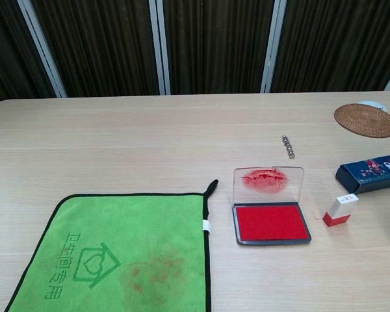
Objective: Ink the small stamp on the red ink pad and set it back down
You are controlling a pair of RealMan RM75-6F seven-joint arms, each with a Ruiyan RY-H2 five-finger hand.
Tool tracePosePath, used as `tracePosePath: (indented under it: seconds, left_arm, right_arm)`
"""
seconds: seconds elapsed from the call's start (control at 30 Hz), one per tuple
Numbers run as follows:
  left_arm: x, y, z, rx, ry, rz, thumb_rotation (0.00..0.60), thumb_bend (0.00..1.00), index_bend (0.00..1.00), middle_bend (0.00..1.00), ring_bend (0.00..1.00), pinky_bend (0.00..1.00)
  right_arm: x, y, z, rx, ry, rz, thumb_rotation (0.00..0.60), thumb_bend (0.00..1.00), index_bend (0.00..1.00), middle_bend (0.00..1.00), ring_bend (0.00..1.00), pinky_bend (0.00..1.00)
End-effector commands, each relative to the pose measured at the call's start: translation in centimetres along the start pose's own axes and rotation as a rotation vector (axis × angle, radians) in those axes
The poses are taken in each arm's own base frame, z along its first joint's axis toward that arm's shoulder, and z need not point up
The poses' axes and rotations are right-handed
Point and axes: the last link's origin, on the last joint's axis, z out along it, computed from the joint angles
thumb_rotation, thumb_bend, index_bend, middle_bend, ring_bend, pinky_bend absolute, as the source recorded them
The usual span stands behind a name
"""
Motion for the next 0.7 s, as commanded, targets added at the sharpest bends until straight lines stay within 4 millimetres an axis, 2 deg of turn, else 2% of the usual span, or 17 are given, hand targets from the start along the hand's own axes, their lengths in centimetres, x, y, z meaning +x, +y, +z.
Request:
tracePosePath:
  seconds: [0.03, 0.13, 0.23, 0.3, 0.4, 0.53, 0.7]
  left_arm:
    - [-0.3, -0.2, 0.6, 0.017, -0.007, 0.006, 0.6, 0.0, 0.0, 0.0, 0.0, 0.0]
    - [-0.5, -0.4, 1.1, 0.04, -0.012, 0.019, 0.6, 0.0, 0.0, 0.0, 0.0, 0.0]
    - [-1.0, -0.6, 1.3, 0.055, -0.022, 0.038, 0.6, 0.0, 0.0, 0.0, 0.0, 0.0]
    - [-1.4, -0.5, 1.6, 0.064, -0.029, 0.054, 0.6, 0.0, 0.0, 0.0, 0.0, 0.0]
    - [-1.9, -0.4, 1.9, 0.077, -0.038, 0.07, 0.6, 0.0, 0.0, 0.0, 0.0, 0.0]
    - [-2.5, -0.3, 2.3, 0.094, -0.052, 0.09, 0.6, 0.0, 0.0, 0.0, 0.0, 0.0]
    - [-3.1, -0.2, 2.6, 0.104, -0.065, 0.107, 0.6, 0.0, 0.0, 0.0, 0.0, 0.0]
  right_arm:
    - [-1.2, -0.3, 2.5, 0.064, -0.034, 0.0, 0.6, 0.0, 0.0, 0.0, 0.63, 0.78]
    - [-2.2, -1.3, 5.0, 0.132, -0.088, 0.033, 0.6, 0.0, 0.0, 0.0, 0.72, 0.84]
    - [-3.1, -2.5, 7.2, 0.194, -0.147, 0.037, 0.6, 0.0, 0.03, 0.0, 0.75, 0.88]
    - [-3.9, -3.6, 9.0, 0.232, -0.176, 0.034, 0.6, 0.0, 0.07, 0.02, 0.77, 0.91]
    - [-5.1, -5.0, 10.7, 0.274, -0.212, 0.029, 0.6, 0.0, 0.16, 0.09, 0.79, 0.94]
    - [-6.8, -6.4, 12.3, 0.315, -0.263, -0.019, 0.6, 0.0, 0.27, 0.19, 0.82, 0.96]
    - [-8.3, -6.5, 13.1, 0.321, -0.291, -0.056, 0.6, 0.0, 0.33, 0.24, 0.82, 0.96]
